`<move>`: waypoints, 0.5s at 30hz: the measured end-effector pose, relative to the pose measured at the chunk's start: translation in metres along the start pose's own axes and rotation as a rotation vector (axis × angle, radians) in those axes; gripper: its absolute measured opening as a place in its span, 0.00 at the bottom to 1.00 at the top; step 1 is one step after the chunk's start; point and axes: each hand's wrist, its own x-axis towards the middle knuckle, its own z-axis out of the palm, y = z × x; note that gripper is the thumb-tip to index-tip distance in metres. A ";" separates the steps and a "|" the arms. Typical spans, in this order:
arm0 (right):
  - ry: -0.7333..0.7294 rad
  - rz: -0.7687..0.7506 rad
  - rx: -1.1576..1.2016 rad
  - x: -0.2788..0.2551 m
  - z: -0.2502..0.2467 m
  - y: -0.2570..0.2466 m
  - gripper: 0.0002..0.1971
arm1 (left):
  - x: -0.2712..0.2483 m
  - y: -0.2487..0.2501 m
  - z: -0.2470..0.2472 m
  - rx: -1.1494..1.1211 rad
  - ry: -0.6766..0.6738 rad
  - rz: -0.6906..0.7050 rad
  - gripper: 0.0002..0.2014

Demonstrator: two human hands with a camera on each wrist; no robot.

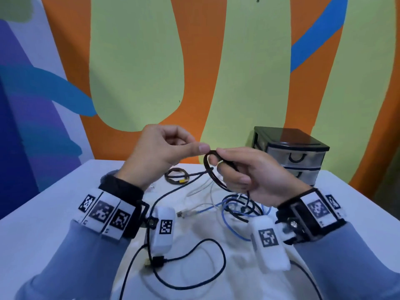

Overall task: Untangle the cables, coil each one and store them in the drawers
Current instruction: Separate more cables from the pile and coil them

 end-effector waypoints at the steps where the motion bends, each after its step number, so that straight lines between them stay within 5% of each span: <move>1: -0.025 -0.016 0.124 -0.002 0.000 -0.001 0.16 | 0.000 0.000 0.003 -0.007 0.019 0.020 0.18; 4: 0.049 -0.090 0.382 -0.002 -0.001 0.001 0.18 | 0.001 -0.008 0.015 0.064 -0.041 -0.039 0.11; 9: 0.262 -0.331 0.612 0.005 -0.009 0.006 0.20 | -0.009 -0.007 0.033 0.268 -0.450 -0.211 0.04; 12: 0.439 -0.411 0.375 0.011 -0.008 0.015 0.16 | -0.014 0.001 0.040 0.265 -0.539 -0.210 0.03; 15: 0.556 -0.383 -0.368 0.015 -0.001 0.025 0.10 | -0.016 0.009 0.032 0.304 -0.592 -0.234 0.08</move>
